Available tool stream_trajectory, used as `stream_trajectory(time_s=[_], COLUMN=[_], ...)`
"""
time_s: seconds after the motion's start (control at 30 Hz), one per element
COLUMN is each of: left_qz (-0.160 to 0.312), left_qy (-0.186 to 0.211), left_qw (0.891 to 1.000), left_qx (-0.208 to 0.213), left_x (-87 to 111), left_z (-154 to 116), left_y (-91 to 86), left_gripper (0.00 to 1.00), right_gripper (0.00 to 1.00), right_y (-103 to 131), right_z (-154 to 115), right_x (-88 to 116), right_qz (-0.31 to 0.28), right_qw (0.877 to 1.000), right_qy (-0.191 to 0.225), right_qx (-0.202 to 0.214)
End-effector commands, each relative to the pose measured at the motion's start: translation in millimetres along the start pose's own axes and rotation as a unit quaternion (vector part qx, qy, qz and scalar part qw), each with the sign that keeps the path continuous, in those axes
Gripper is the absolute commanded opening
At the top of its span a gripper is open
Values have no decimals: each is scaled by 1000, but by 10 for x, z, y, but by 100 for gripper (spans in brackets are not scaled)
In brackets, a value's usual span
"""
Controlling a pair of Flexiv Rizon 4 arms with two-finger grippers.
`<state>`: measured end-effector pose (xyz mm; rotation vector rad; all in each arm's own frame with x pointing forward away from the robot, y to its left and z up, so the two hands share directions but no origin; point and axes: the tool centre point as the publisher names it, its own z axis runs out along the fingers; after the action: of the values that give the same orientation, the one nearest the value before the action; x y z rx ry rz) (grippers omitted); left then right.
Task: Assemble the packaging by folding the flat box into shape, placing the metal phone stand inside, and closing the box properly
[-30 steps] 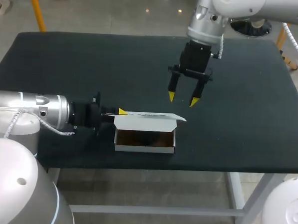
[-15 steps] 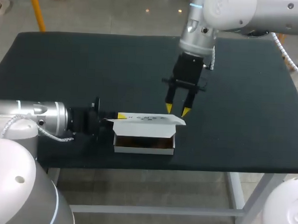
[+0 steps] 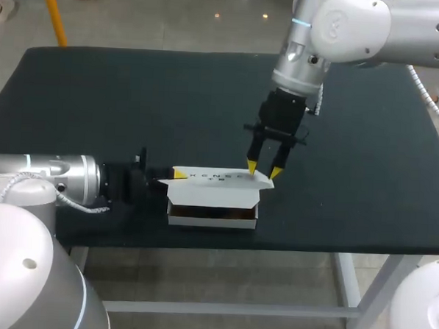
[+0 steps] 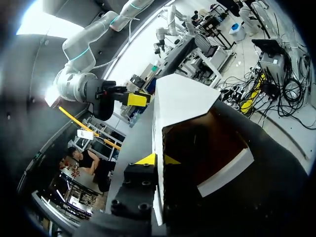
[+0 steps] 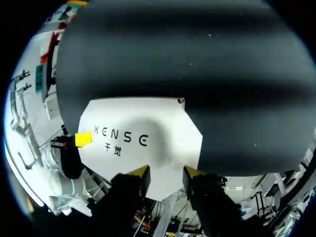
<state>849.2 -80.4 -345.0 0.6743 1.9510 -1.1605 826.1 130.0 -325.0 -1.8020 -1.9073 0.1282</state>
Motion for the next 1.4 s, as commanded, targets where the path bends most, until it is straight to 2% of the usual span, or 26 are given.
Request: stream_trajectory(time_s=[0.03,0.53,0.67,1.1,1.4], left_qz=[4,4,4,6,1], left_qy=[-6,-12,-15,-31,-31], left_qw=[1000,1000,1000,999,998], left_qx=[2,-8,-11,-19,-48], left_x=[74,76,65,47,43], left_z=[-8,-15,-27,-149,-393], left_y=[-5,-2,0,-8,-27], left_gripper=[0,0,17,27,37], right_gripper=[47,47,47,47,47], right_y=[-56,-81,-85,-67,-40], right_z=[11,145,163,193,204], right_x=[20,33,35,9,5], right_qz=[-4,-18,-18,-14,-15], right_qw=[1000,1000,1000,1000,999], right_qy=[-3,-13,-14,-14,-13], right_qx=[-6,-18,-21,-22,-26])
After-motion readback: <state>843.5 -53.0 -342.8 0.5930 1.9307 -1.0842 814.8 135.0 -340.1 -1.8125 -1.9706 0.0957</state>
